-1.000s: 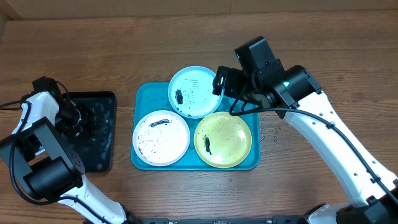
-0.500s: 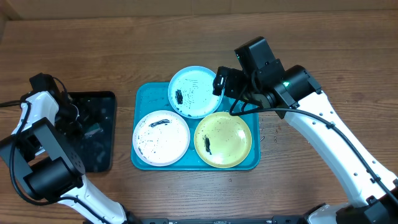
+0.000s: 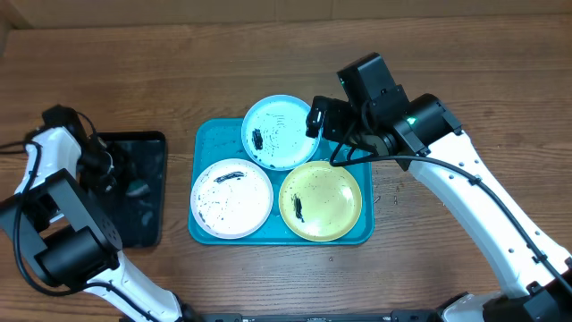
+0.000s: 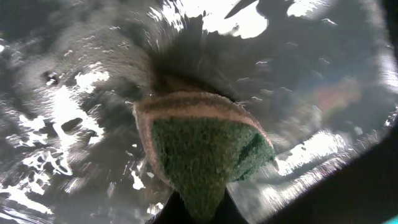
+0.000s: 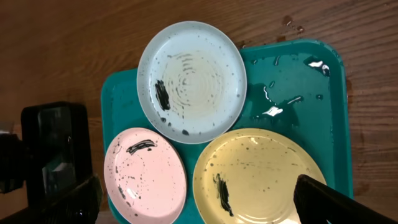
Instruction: Clean dirty plates on tray and stack at the side
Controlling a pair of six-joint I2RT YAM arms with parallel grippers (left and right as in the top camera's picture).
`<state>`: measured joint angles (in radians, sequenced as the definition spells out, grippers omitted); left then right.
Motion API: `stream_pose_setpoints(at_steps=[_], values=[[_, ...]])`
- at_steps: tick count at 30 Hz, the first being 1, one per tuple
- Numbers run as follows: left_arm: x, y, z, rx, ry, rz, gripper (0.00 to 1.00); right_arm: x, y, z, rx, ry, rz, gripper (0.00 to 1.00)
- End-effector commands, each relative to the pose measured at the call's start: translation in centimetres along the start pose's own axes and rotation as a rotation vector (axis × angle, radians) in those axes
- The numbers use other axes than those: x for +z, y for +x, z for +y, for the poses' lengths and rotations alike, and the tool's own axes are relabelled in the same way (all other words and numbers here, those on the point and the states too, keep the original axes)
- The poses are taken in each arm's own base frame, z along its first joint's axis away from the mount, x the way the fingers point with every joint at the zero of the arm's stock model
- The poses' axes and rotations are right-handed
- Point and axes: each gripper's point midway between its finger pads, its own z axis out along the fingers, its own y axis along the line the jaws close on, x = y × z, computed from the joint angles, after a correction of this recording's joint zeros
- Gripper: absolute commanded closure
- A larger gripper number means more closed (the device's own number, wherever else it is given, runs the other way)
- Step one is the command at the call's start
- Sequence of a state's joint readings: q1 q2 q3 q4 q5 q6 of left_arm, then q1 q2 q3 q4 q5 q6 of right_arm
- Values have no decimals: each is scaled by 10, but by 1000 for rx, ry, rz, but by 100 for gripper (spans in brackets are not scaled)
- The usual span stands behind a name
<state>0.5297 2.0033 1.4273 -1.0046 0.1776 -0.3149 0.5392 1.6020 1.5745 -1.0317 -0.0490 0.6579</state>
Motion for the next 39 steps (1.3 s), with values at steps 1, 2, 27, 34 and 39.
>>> stream_pose_setpoints(at_steps=[1, 2, 27, 34, 39], values=[[-47, -23, -24, 26, 81, -92, 96, -14, -11, 14, -11, -48, -43, 0], [-59, -23, -29, 30, 96, -102, 96, -14, -11, 15, -11, -48, -43, 0], [-62, 38, -46, -476, 394, 248, 96, -15, -12, 24, -11, -95, -39, 0], [-93, 39, -60, -657, 621, 406, 96, -15, -10, 23, -10, -89, -31, 0], [-94, 35, -49, -751, 608, 418, 96, -15, -10, 23, -10, -88, -32, 0]])
